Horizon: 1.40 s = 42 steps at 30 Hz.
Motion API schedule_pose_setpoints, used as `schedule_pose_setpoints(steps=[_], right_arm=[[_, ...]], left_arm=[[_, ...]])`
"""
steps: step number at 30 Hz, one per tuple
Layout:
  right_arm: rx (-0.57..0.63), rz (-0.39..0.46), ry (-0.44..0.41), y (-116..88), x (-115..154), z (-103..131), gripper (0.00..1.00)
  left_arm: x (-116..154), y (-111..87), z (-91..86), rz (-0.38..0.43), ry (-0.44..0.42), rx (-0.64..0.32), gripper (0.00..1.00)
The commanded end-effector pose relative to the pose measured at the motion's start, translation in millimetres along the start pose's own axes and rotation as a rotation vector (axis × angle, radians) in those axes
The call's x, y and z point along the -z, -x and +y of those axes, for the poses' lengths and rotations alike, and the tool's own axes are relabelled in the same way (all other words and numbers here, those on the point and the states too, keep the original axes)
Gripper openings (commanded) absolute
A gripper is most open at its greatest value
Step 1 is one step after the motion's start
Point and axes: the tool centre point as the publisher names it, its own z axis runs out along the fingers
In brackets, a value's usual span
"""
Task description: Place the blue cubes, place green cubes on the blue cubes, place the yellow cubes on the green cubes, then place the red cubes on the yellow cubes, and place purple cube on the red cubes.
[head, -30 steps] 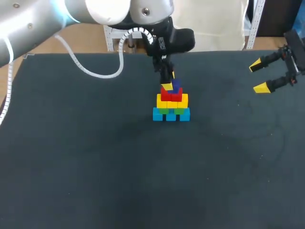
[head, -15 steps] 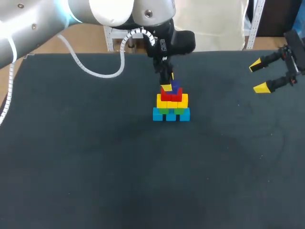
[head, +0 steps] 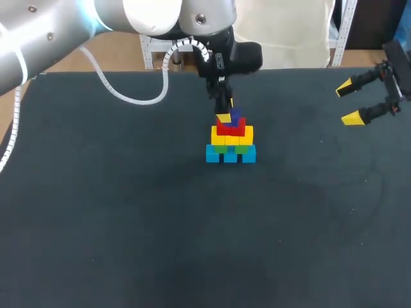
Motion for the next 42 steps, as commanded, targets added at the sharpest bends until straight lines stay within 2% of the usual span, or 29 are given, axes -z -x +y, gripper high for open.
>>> schedule_pose_setpoints(steps=[1, 2, 5, 6, 7, 18, 25, 29, 35, 40, 42], right_arm=[[0.001, -0.002, 0.001, 0, 0, -1, 1.00], [0.001, -0.002, 0.001, 0, 0, -1, 1.00], [0.001, -0.002, 0.001, 0, 0, -1, 1.00], [0.001, -0.002, 0.001, 0, 0, -1, 1.00], [0.001, -0.002, 0.001, 0, 0, -1, 1.00], [0.001, -0.002, 0.001, 0, 0, -1, 1.00], [0.001, -0.002, 0.001, 0, 0, -1, 1.00], [0.001, -0.002, 0.001, 0, 0, -1, 1.00], [0.001, -0.002, 0.001, 0, 0, -1, 1.00], [0.001, -0.002, 0.001, 0, 0, -1, 1.00], [0.001, -0.002, 0.001, 0, 0, -1, 1.00]], left_arm=[[-1, 0.5, 5.6, 0.009, -0.013, -0.006, 0.18], [-1, 0.7, 5.8, 0.008, -0.013, -0.006, 0.21], [-2, 1.4, 6.4, -0.007, -0.015, -0.019, 0.48], [-2, 1.3, 6.3, -0.002, -0.019, -0.018, 0.78], [-2, 1.4, 6.3, 0.006, -0.020, -0.017, 1.00], [2, 2.5, 2.5, -0.004, -0.015, -0.029, 1.00], [19, -1.8, -15.3, -0.005, 0.031, -0.086, 1.00], [27, -19.3, -30.2, -0.034, 0.061, -0.087, 1.00], [30, -51.0, -50.1, -0.024, 0.089, -0.055, 1.00], [24, -72.4, -60.7, -0.018, 0.071, -0.031, 1.00], [22, -78.8, -63.5, -0.042, 0.072, -0.039, 1.00]])
